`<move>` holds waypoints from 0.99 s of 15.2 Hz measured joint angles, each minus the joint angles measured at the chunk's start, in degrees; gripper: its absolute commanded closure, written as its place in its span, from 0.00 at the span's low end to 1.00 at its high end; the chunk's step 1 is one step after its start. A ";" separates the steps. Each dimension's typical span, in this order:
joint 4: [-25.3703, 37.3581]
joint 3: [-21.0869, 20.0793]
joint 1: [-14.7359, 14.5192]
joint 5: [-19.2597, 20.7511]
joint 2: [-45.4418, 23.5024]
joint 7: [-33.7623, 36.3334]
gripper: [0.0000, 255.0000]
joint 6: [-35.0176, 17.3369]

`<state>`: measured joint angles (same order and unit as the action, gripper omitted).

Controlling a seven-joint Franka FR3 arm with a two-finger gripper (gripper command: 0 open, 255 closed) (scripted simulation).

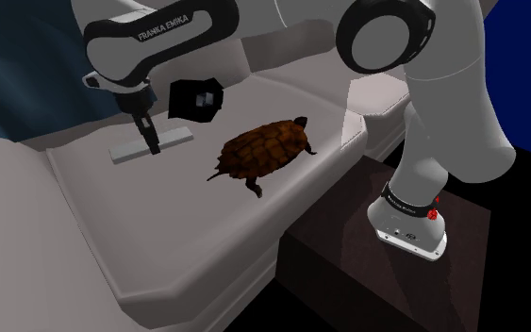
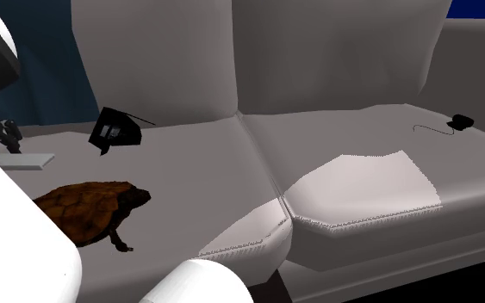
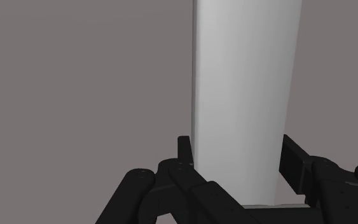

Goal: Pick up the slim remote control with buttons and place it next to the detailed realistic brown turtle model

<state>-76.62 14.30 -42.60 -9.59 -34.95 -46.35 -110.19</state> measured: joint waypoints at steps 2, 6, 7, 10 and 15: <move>-1.07 -0.05 -0.03 -0.10 -0.21 -0.13 1.00 -1.27; -2.55 -0.25 -0.10 -0.39 -1.31 -0.26 1.00 -3.82; -3.00 -0.28 -0.07 -0.46 -1.47 -0.37 1.00 -4.42; -3.37 -0.32 -0.08 -0.52 -1.64 -0.42 1.00 -4.96; -3.41 -0.32 -0.09 -0.53 -1.65 -0.41 0.00 -5.03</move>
<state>-80.03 13.98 -42.69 -10.12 -36.61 -46.76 -115.23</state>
